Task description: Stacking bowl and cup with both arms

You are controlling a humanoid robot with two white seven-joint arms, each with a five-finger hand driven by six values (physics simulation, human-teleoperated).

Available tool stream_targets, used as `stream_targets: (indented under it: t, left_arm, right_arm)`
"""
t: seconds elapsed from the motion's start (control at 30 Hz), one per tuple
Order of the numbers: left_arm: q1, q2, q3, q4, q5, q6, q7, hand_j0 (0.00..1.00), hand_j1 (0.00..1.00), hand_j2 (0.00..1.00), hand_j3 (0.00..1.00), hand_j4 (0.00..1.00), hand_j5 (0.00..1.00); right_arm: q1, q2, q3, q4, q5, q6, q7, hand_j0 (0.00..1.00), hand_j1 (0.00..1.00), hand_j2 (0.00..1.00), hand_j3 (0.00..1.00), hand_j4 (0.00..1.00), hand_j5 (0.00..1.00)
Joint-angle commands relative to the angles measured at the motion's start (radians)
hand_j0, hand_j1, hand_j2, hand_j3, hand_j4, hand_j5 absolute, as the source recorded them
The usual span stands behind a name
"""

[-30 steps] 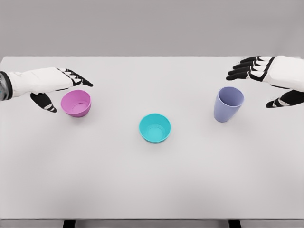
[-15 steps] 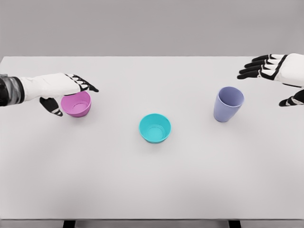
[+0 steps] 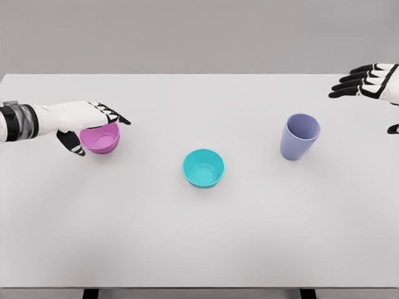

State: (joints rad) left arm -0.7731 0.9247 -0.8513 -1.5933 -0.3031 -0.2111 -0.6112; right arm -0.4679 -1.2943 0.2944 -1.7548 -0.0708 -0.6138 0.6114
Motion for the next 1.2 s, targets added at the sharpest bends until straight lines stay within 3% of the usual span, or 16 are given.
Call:
stream_targets:
  t: [0.0,1.17]
  left_arm:
    - [0.000,-0.006,0.000,0.009,-0.005,0.001,0.000,1.00,1.00,1.00,1.00,1.00,1.00]
    - [0.002,-0.086,0.001,0.156,-0.054,-0.002,0.000,1.00,1.00,1.00,1.00,1.00,1.00]
  right_arm:
    - [0.000,0.001,0.005,0.000,-0.006,0.003,0.000,1.00,1.00,1.00,1.00,1.00,1.00]
    - [0.012,-0.043,-0.004,0.000,-0.006,0.003,0.000,1.00,1.00,1.00,1.00,1.00,1.00]
